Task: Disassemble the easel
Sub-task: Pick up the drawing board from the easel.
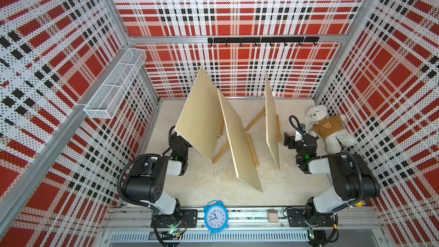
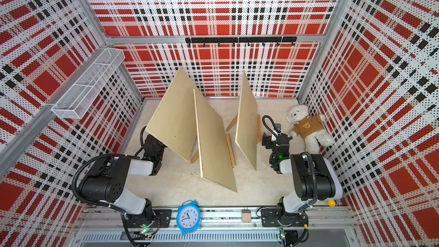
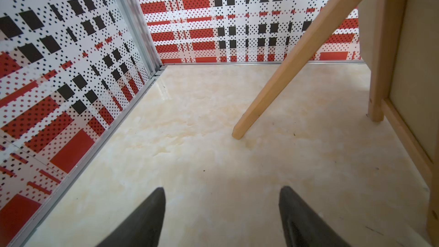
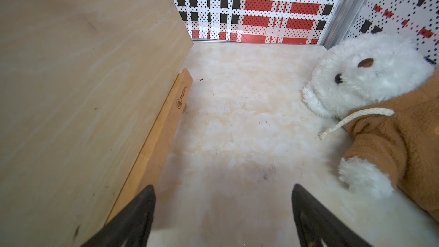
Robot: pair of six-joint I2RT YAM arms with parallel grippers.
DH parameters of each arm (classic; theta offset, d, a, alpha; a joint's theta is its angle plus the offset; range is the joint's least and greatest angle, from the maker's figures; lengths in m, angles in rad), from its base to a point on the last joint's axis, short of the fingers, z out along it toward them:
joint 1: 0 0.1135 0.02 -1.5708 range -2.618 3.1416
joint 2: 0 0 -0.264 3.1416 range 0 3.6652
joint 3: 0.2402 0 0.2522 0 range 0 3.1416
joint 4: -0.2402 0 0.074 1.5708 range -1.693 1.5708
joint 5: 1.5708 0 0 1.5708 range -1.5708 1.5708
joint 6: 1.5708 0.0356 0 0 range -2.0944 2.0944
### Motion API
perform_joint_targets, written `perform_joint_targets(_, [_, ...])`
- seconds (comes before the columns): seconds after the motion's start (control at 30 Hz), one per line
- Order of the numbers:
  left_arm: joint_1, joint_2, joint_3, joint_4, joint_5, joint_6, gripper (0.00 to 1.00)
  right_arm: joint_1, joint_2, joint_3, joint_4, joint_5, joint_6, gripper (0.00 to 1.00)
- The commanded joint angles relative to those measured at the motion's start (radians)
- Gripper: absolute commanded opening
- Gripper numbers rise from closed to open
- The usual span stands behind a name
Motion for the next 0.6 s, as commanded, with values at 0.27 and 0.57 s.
perform_joint_targets(0.27, [-0.092,-0.203,0.035,-0.166,-0.291,0.016,0.75,-0.037,-0.222,0.121,-0.302,0.009,0.065,0.84])
perform_joint_targets(0.57, [-0.119,-0.616,0.246,-0.745,-0.475,-0.012,0.73,-0.039,-0.386,0.228,-0.622,0.092,0.159,0.79])
